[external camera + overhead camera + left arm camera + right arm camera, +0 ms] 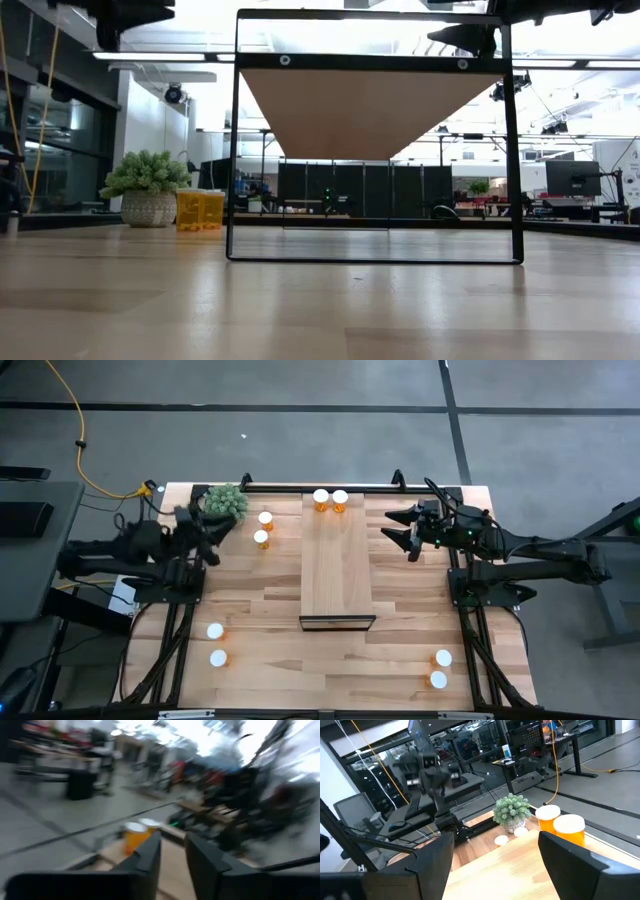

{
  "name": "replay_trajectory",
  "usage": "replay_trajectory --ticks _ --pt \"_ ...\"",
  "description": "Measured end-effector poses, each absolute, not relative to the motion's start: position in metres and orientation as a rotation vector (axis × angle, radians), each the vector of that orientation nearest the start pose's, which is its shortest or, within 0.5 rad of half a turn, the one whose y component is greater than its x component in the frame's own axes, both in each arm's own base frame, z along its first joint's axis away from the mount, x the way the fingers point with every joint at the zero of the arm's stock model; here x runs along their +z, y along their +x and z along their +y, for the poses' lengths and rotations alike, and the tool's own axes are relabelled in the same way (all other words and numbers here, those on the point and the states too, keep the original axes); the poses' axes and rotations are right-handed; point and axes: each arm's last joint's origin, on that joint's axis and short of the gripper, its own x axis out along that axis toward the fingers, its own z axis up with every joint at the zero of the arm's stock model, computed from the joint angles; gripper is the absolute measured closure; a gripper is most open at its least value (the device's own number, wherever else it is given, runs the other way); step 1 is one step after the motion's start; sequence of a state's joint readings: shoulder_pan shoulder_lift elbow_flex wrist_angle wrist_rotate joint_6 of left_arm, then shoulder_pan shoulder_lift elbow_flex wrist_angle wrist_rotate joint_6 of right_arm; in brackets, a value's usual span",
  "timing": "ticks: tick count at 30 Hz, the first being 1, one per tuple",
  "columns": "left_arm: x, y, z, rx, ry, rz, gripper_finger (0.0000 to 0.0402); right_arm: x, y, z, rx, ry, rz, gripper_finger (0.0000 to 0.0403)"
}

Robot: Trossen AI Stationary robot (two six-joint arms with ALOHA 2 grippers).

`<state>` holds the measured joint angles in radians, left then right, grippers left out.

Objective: Pick and place medicine bottles onto shelf by color
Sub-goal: Put the orange pill bottle on the shelf

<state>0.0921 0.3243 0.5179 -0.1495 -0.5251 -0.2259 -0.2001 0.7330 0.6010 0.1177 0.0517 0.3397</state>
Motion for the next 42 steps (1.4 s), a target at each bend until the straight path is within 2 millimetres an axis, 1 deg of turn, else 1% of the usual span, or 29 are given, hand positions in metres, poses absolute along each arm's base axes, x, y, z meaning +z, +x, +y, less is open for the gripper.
replay_trajectory --ticks 3,6,9,13,18,24,28,31,33,35,38,40,42 --pt "0.324 0.091 0.026 0.732 -0.144 0.003 0.0258 0.306 0.168 -0.035 -0.252 0.339 -0.029 0.0121" --pt "0.344 0.093 0.027 0.784 -0.084 0.099 0.0206 0.306 0.168 -0.036 -0.252 0.336 -0.028 0.0121" --pt "0.355 0.096 0.027 0.784 -0.078 0.169 0.0164 0.306 0.168 -0.036 -0.252 0.334 -0.029 0.0121" --pt "0.355 0.101 0.026 0.742 -0.117 0.216 0.0130 0.306 0.167 -0.036 -0.253 0.332 -0.029 0.0121" --pt "0.352 0.107 0.025 0.678 -0.167 0.241 0.0122 0.306 0.167 -0.036 -0.253 0.333 -0.029 0.0121" --pt "0.351 0.111 0.026 0.687 -0.192 0.246 0.0122 0.306 0.168 -0.036 -0.253 0.338 -0.029 0.0121" --pt "0.348 0.117 0.028 0.765 -0.318 0.209 0.0122 0.306 0.168 -0.036 -0.253 0.334 -0.027 0.0121" --pt "0.343 0.127 0.035 0.804 -0.433 0.214 0.0122 0.306 0.167 -0.036 -0.253 0.339 -0.028 0.0121" --pt "0.341 0.135 0.042 0.810 -0.488 0.281 0.0122 0.306 0.167 -0.036 -0.254 0.339 -0.027 0.0121" --pt "0.336 0.140 0.052 0.832 -0.514 0.421 0.0122 0.306 0.167 -0.036 -0.254 0.339 -0.027 0.0121" --pt "0.325 0.149 0.072 0.905 -0.571 0.648 0.0122 0.306 0.167 -0.036 -0.254 0.339 -0.026 0.0121" --pt "0.312 0.154 0.088 0.930 -0.617 0.794 0.0122 0.306 0.167 -0.036 -0.254 0.339 -0.023 0.0121" --pt "0.298 0.159 0.103 0.915 -0.690 0.897 0.0122 0.305 0.168 -0.036 -0.256 0.340 -0.016 0.0121"
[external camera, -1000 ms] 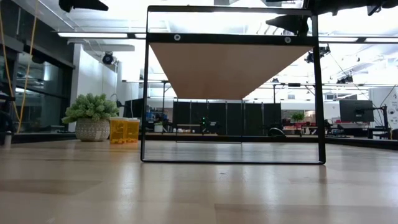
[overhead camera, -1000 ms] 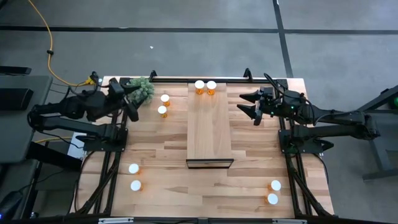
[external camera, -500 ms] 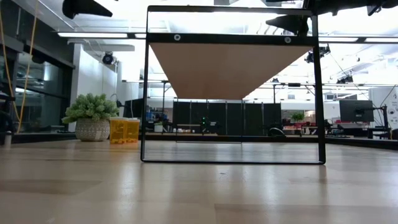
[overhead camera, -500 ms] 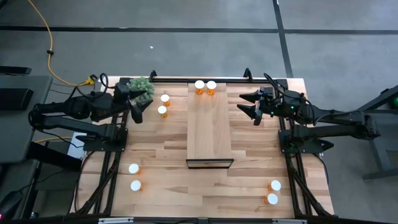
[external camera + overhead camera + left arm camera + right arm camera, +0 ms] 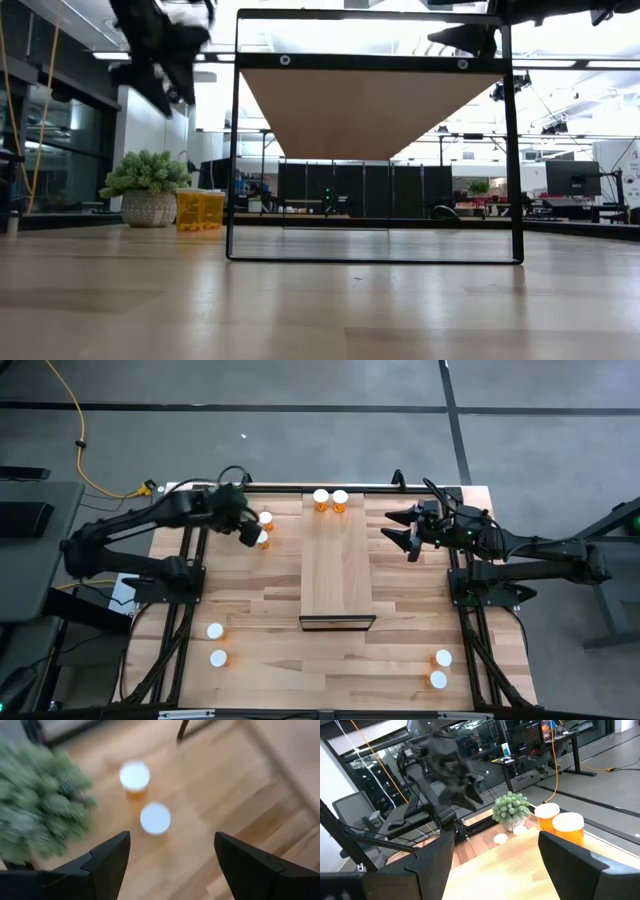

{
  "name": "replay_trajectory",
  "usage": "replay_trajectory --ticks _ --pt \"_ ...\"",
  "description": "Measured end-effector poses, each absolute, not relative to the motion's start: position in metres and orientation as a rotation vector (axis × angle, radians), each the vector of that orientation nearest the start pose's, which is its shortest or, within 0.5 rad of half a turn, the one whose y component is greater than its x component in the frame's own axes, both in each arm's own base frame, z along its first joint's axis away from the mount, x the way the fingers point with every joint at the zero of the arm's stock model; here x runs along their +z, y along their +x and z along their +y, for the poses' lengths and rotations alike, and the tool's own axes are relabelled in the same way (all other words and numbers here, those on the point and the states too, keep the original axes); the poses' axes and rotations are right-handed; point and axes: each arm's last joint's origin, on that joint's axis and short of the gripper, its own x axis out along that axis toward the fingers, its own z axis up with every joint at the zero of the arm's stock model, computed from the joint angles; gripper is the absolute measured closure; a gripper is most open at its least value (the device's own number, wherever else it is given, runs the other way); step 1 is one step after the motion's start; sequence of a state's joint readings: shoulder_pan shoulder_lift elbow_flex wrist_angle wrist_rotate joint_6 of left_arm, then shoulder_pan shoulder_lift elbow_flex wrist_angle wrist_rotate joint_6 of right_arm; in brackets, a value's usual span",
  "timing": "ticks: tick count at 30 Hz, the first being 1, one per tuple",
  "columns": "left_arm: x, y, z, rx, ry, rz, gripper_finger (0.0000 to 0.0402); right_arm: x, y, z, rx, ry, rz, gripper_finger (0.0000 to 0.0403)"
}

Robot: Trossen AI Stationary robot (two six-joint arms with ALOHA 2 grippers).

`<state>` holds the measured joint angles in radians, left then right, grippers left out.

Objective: Pick and place medicine bottles onto shelf by color
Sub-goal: Put the orange pill bottle on the shelf

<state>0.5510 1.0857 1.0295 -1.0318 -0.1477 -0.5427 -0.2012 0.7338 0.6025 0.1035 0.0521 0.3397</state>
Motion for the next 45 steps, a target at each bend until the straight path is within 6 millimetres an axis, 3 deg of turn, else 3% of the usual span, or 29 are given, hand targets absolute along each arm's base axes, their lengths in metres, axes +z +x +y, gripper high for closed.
replay_trajectory --ticks 7,13,20,45 --pt "0.241 0.180 0.148 0.987 -0.849 1.155 0.0122 0.304 0.168 -0.036 -0.258 0.341 -0.003 0.0121" --pt "0.211 0.194 0.163 1.005 -0.890 1.243 0.0122 0.304 0.168 -0.036 -0.258 0.341 -0.003 0.0121" --pt "0.208 0.206 0.166 0.983 -0.909 1.157 0.0122 0.304 0.168 -0.036 -0.258 0.341 -0.002 0.0121" --pt "0.208 0.206 0.166 0.984 -0.909 1.156 0.0122 0.294 0.167 -0.036 -0.276 0.369 0.096 0.0121"
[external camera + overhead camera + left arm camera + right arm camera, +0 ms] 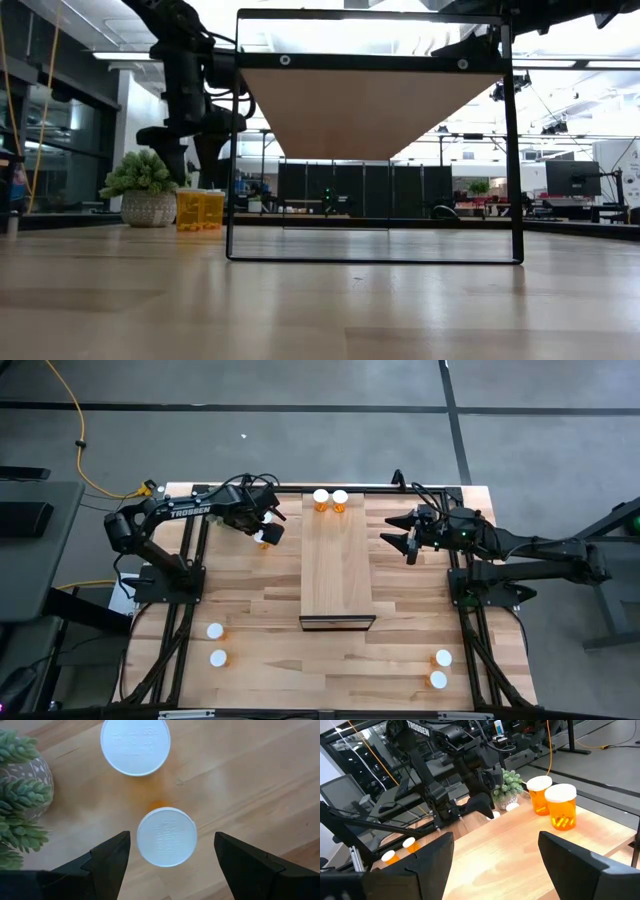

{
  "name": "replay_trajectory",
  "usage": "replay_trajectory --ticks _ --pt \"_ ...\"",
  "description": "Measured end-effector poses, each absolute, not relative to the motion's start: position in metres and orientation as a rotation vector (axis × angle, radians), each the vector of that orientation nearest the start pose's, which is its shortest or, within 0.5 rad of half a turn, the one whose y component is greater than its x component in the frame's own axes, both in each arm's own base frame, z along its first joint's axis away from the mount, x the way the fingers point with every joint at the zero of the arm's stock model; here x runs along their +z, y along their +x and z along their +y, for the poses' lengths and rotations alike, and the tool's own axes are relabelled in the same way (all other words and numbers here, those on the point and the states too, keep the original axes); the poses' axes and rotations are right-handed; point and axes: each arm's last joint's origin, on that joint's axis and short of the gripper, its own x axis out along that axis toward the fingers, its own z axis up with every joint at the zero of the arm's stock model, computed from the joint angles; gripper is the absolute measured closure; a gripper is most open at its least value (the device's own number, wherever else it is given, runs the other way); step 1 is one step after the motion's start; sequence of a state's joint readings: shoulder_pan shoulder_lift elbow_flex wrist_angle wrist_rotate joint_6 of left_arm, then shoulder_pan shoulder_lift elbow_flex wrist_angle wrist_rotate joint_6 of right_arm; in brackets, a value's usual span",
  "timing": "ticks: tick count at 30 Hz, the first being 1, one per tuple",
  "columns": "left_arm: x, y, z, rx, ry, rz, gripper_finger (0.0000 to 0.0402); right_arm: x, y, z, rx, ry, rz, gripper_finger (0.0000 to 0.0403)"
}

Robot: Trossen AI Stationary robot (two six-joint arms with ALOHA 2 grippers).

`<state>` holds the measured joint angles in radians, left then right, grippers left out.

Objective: Pick and place medicine bottles onto shelf by color
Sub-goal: Put the orange pill bottle on the shelf

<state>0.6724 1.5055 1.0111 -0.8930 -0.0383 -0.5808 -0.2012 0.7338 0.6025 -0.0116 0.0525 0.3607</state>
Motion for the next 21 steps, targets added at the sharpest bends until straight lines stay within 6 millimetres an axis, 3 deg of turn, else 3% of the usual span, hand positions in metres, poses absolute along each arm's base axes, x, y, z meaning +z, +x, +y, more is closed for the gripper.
replay_trajectory --ticks 21 --pt "0.2085 0.2057 0.1665 1.013 -0.887 1.154 0.0122 0.2940 0.1666 -0.0355 -0.277 0.376 0.094 0.0121"
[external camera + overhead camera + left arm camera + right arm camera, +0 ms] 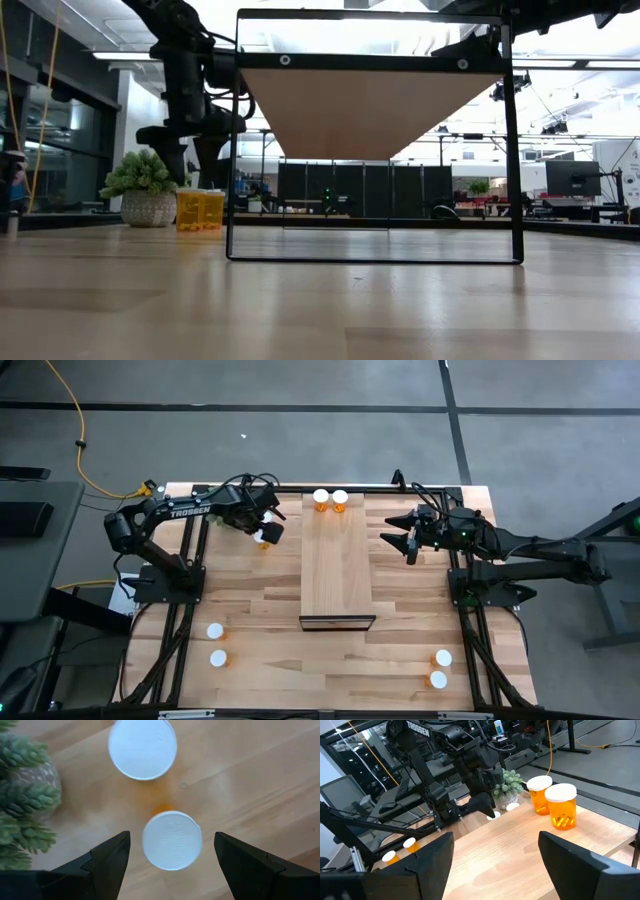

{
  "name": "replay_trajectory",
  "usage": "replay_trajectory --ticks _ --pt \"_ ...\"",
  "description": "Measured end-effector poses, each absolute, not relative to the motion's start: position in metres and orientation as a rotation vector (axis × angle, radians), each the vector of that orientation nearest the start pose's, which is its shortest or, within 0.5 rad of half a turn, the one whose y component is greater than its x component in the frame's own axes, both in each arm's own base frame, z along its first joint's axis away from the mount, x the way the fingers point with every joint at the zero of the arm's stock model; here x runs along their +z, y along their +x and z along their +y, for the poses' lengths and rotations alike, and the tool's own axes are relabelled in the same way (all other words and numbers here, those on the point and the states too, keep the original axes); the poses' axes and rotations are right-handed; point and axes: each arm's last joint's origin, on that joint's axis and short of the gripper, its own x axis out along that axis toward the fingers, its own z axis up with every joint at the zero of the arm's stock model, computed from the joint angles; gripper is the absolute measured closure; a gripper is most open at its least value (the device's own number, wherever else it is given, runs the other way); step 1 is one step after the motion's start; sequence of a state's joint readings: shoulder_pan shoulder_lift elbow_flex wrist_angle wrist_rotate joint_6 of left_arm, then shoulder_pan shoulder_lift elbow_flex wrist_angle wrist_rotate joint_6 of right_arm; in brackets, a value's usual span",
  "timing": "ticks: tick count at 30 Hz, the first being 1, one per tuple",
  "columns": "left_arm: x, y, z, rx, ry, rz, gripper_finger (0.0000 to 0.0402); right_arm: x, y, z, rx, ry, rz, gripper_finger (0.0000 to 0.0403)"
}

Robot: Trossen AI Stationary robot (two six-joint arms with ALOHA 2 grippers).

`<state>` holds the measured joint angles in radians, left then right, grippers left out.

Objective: Pick and place medicine bottles onto shelf by color
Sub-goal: Put the orange pill bottle on the shelf

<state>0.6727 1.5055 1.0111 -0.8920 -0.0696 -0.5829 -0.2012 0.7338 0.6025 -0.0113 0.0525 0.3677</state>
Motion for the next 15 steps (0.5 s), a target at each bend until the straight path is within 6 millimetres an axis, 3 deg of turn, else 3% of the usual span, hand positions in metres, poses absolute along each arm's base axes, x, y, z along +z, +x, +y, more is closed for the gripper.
replay_trajectory --ticks 15 --pt "0.2086 0.2054 0.1668 1.041 -0.885 1.147 0.0122 0.2940 0.1666 -0.0355 -0.277 0.377 0.094 0.0121"
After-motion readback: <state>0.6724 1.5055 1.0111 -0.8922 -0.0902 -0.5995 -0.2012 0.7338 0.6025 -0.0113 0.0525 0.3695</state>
